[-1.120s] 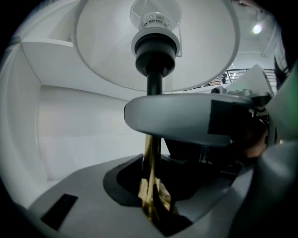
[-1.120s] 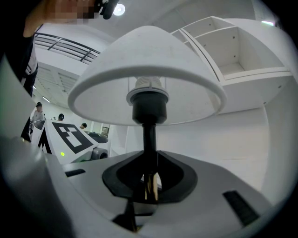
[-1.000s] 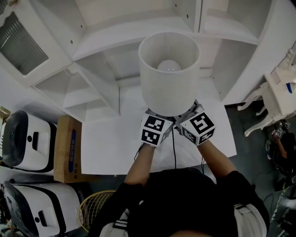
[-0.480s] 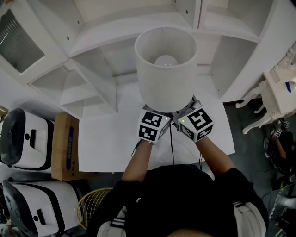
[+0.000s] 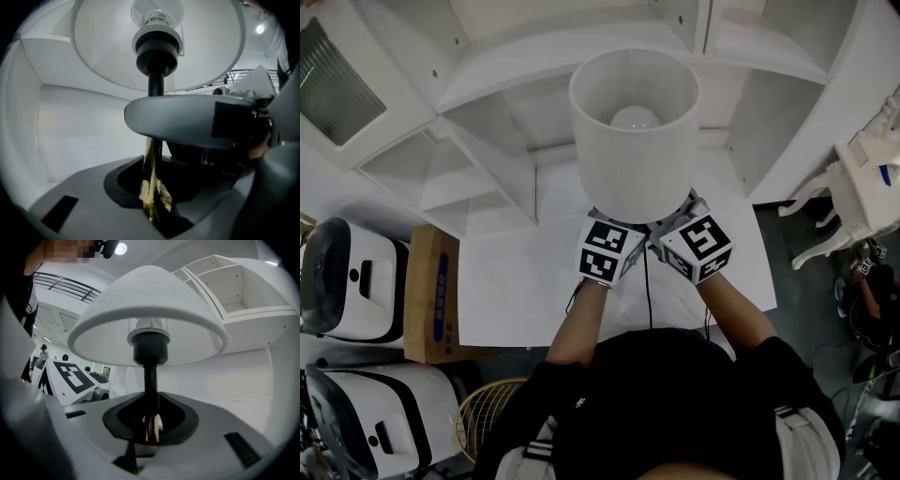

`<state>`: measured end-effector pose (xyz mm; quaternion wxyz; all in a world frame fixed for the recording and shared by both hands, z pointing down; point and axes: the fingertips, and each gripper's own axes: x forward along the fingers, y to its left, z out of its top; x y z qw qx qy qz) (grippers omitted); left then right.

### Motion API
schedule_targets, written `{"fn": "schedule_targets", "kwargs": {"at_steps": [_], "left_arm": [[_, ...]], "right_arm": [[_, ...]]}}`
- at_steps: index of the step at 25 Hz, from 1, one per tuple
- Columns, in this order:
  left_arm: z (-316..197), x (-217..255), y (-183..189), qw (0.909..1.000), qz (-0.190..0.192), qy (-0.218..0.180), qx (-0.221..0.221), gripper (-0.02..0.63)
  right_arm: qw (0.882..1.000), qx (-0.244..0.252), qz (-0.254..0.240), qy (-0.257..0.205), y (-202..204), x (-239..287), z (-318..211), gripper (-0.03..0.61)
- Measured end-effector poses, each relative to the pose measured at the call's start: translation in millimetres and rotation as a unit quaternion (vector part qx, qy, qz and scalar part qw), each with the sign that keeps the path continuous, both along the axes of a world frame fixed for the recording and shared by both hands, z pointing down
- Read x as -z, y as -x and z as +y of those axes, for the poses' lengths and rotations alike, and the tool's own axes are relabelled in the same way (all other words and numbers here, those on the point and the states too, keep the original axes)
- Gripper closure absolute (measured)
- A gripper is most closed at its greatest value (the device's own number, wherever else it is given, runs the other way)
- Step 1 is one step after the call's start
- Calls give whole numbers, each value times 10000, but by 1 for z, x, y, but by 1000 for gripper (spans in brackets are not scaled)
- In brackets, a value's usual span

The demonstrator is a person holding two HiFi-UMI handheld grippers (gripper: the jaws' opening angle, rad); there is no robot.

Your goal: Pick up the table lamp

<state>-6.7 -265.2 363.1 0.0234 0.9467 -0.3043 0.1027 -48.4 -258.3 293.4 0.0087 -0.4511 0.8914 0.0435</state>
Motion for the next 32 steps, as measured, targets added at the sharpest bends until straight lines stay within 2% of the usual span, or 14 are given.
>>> {"fn": "schedule_targets", "kwargs": {"at_steps": [32], "left_arm": [[14,-1,6,9999,-92,0,64,514]], "right_arm": [[9998,162,-88,-12,7,1,16,499]]}}
